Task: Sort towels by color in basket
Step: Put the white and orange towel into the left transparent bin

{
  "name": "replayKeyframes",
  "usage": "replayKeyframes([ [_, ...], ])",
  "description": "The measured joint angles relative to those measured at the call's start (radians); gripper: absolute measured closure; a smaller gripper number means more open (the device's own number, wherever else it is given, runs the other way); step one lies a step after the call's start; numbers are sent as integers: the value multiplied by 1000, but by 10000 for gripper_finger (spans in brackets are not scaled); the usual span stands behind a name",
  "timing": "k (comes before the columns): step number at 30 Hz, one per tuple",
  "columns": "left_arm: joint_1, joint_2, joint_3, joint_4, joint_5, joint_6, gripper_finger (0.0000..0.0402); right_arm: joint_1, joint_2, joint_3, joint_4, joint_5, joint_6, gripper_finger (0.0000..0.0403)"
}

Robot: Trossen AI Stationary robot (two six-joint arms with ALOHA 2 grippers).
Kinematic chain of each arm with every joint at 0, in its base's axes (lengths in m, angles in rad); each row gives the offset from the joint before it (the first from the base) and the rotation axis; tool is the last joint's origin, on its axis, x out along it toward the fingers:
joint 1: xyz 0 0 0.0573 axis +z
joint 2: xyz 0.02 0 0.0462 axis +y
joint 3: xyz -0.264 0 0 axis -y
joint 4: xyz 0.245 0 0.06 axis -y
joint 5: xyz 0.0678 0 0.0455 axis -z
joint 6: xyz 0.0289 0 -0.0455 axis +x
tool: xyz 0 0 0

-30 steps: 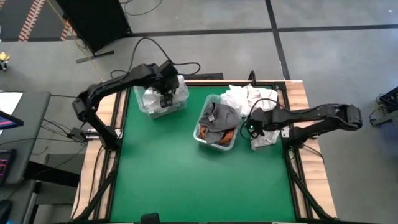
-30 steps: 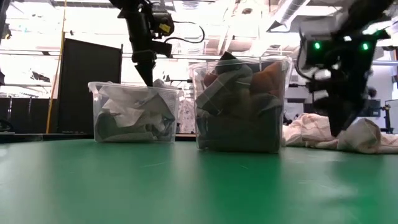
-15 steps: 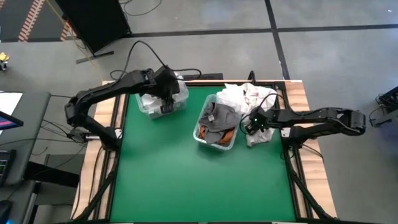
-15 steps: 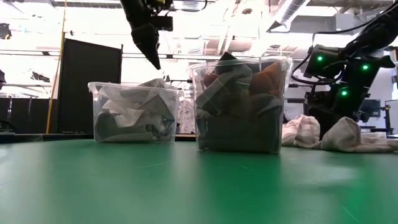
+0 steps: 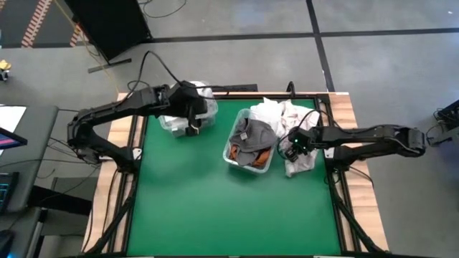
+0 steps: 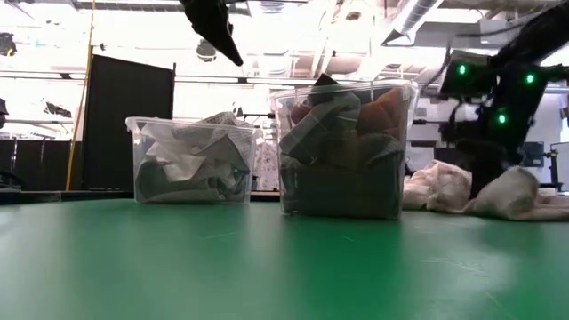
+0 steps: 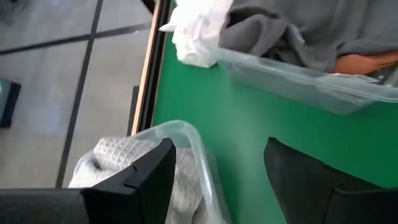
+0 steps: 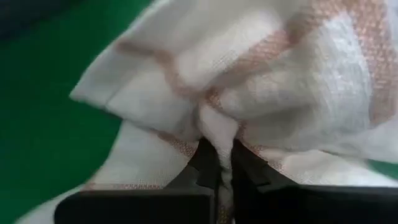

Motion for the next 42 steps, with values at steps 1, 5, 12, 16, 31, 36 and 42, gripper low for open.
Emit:
replayKeyframes([
  [1,-9,0,0,1,0,3,168,8,-17,22,-25,6,-1,365],
  [5,-42,0,0,-1,0,24,168,40,-79,138,-138,105,-3,365],
  [12,-74,0,0,26,0,57,168,94,-133,346,-306,236,-8,365],
  [16,-73,0,0,26,23,57,168,129,-137,474,-378,305,-23,365],
  [31,-73,0,0,82,113,55,168,221,-130,800,-370,523,-221,365],
  [36,-73,0,0,190,131,74,168,229,-108,829,-196,467,-383,365],
  [42,-73,0,0,370,137,120,154,241,-50,848,3,336,-552,365],
])
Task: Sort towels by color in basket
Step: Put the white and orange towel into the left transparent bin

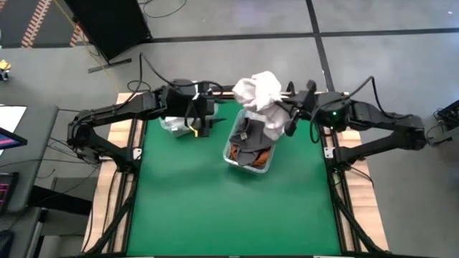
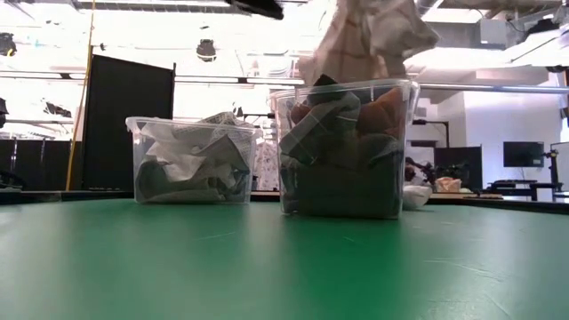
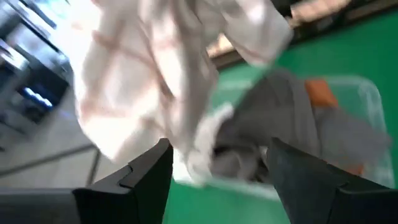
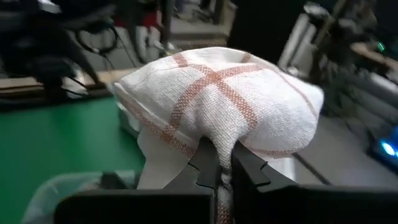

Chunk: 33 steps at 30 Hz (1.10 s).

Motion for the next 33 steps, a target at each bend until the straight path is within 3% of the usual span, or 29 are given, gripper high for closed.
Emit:
replayKeyframes([
  [5,0,0,0,154,0,-11,102,-1,51,19,111,-88,-94,365],
  [10,20,2,0,187,24,-15,48,-12,106,54,138,-149,-127,365],
  [16,76,40,0,211,86,-75,31,-32,191,94,257,-326,-164,365],
  [25,97,131,0,294,405,-134,30,-30,347,197,262,-377,-227,362],
  [28,95,138,0,280,420,-118,37,-35,380,230,218,-378,-229,361],
  [30,93,142,0,296,417,-108,61,-39,391,239,191,-378,-229,361],
  [33,93,141,0,298,414,-86,137,-49,399,240,176,-376,-229,359],
])
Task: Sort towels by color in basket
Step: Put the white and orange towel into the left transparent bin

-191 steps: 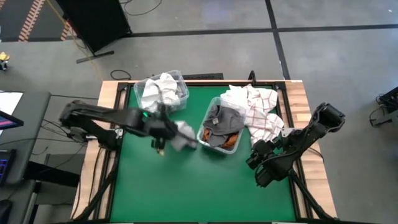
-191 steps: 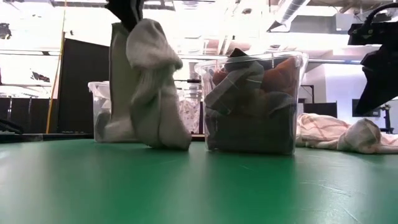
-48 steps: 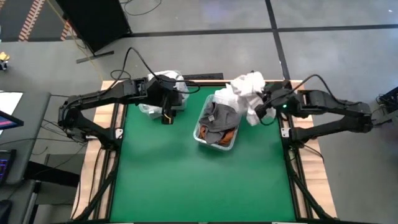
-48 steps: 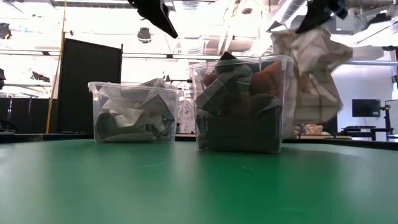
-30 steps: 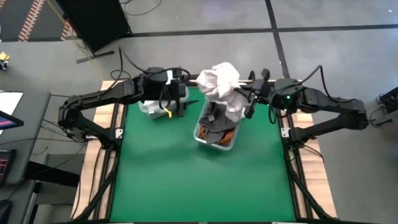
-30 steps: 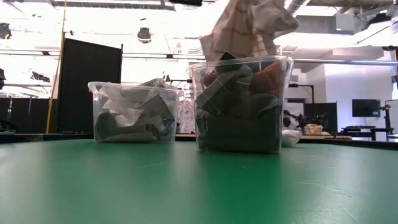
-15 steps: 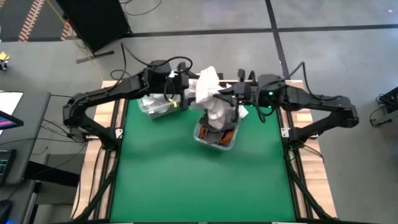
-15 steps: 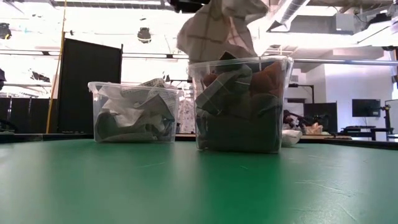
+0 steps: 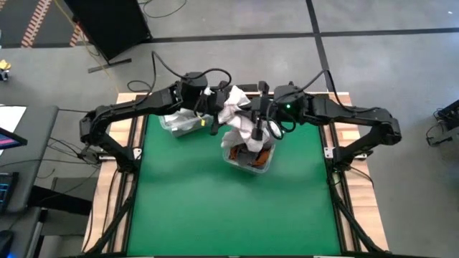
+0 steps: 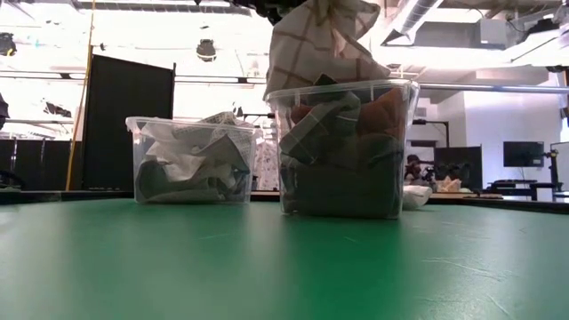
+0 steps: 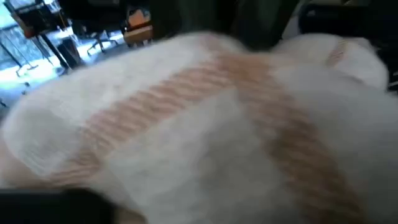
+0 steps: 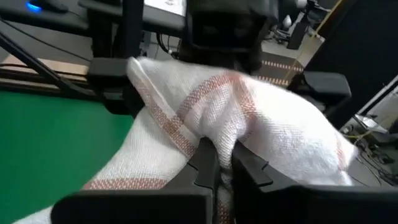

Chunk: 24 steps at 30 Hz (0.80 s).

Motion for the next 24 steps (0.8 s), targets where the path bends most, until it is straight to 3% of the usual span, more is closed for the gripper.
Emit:
replayKeyframes([
  [5,5,-4,0,-17,-1,66,332,-3,-4,0,-5,2,20,344],
  [7,11,-3,0,-35,-1,92,377,-3,-8,0,-19,3,25,332],
  [11,24,-19,11,-93,-88,131,382,3,-26,-1,-76,79,26,288],
  [19,74,-119,83,-288,-348,250,383,15,-85,-2,-268,193,132,160],
  [24,136,-174,118,-397,-510,283,383,31,-134,-2,-438,268,239,139],
])
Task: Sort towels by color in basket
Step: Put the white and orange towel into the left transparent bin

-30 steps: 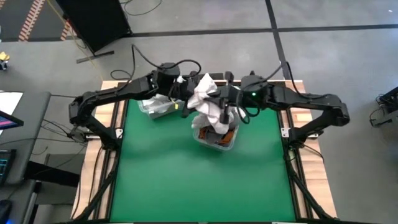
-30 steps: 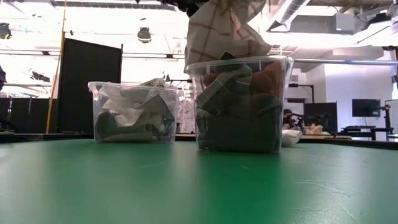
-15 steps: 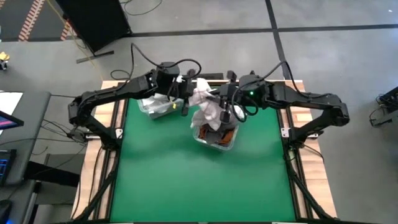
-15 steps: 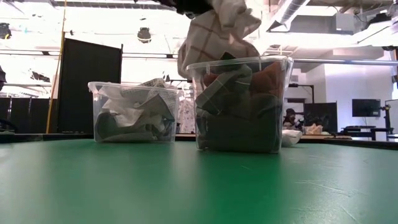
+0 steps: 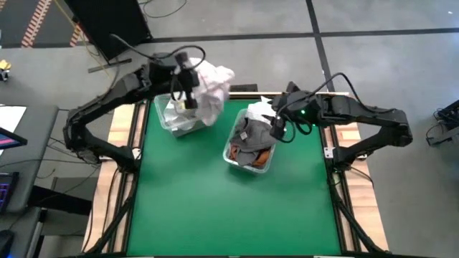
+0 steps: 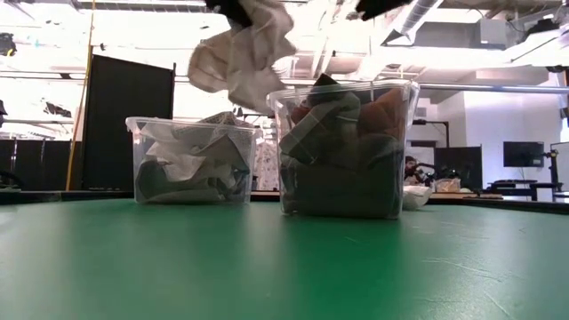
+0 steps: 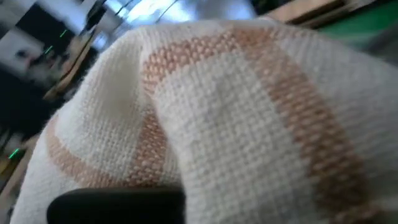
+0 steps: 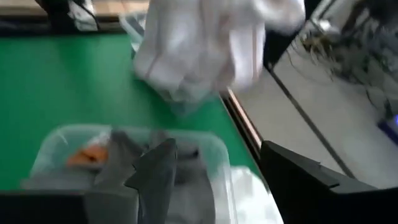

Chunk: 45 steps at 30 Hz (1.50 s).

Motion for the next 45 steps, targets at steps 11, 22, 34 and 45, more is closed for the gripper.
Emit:
replayKeyframes([
  [11,257,0,-28,-175,-46,-73,383,105,-53,0,-290,150,252,139],
  [22,399,0,-272,-96,51,-145,383,173,-51,0,-453,219,419,138],
  [34,402,42,-562,132,219,-221,383,193,-50,0,-451,244,442,138],
  [45,398,270,-524,101,251,-288,370,191,-50,-100,-455,259,510,138],
])
